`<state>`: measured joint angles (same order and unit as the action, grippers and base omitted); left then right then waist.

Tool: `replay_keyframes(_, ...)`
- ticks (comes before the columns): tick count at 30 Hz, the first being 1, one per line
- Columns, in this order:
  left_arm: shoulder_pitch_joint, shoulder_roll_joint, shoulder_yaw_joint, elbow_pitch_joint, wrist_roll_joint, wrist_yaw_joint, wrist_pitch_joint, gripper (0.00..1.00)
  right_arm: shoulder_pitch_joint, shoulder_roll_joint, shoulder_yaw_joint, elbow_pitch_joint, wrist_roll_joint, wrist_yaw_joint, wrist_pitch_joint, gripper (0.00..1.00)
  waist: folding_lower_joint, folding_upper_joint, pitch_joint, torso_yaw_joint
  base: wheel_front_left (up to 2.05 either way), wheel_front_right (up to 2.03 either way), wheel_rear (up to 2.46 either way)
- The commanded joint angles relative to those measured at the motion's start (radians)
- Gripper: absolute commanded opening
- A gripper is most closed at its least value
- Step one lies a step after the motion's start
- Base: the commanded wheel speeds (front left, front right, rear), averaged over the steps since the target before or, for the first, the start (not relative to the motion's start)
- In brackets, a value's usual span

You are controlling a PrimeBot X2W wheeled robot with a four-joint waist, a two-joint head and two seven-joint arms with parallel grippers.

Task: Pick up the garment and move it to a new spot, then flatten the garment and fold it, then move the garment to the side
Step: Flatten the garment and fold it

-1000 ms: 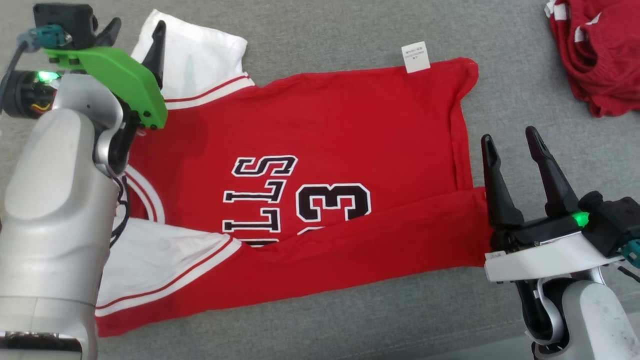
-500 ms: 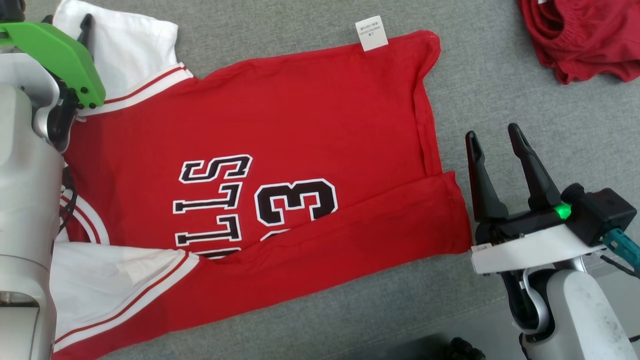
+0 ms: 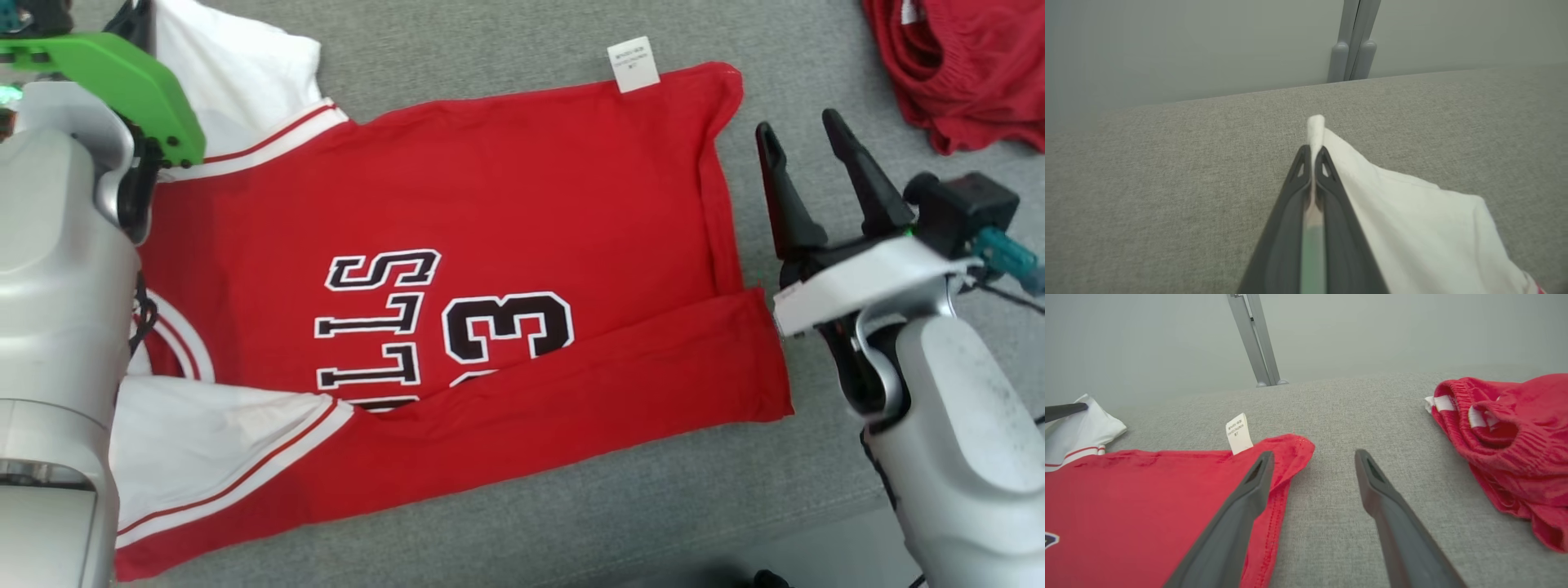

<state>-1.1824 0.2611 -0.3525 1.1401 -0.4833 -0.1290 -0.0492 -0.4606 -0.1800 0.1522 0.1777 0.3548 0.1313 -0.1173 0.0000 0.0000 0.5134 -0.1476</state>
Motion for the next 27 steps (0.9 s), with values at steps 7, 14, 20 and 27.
replay_keyframes(7, -0.019, -0.020, -0.053, -0.032, -0.050, -0.003, -0.069, 0.00, -0.169, -0.039, 0.049, 0.223, 0.067, -0.001, 0.036, 1.00, 0.0000, 0.0000, -0.011, 0.069, 0.00, 0.00, 0.00)
replay_keyframes(14, -0.007, -0.008, -0.093, -0.070, -0.112, -0.003, -0.130, 0.00, -0.271, -0.067, 0.096, 0.362, 0.134, -0.001, 0.045, 0.00, 0.0000, 0.0000, -0.007, 0.095, 0.00, 0.00, 0.00)
replay_keyframes(20, 0.033, 0.018, -0.111, -0.136, -0.162, -0.003, -0.193, 0.00, -0.301, -0.110, 0.114, 0.355, 0.155, -0.001, -0.032, 0.00, 0.0000, 0.0000, -0.036, 0.111, 0.00, 0.00, 0.00)
replay_keyframes(27, 0.152, 0.059, -0.039, -0.343, -0.159, 0.006, -0.217, 0.00, -0.251, -0.161, 0.106, 0.300, 0.159, -0.001, -0.079, 0.00, 0.0000, 0.0000, -0.090, 0.143, 0.00, 0.00, 0.00)
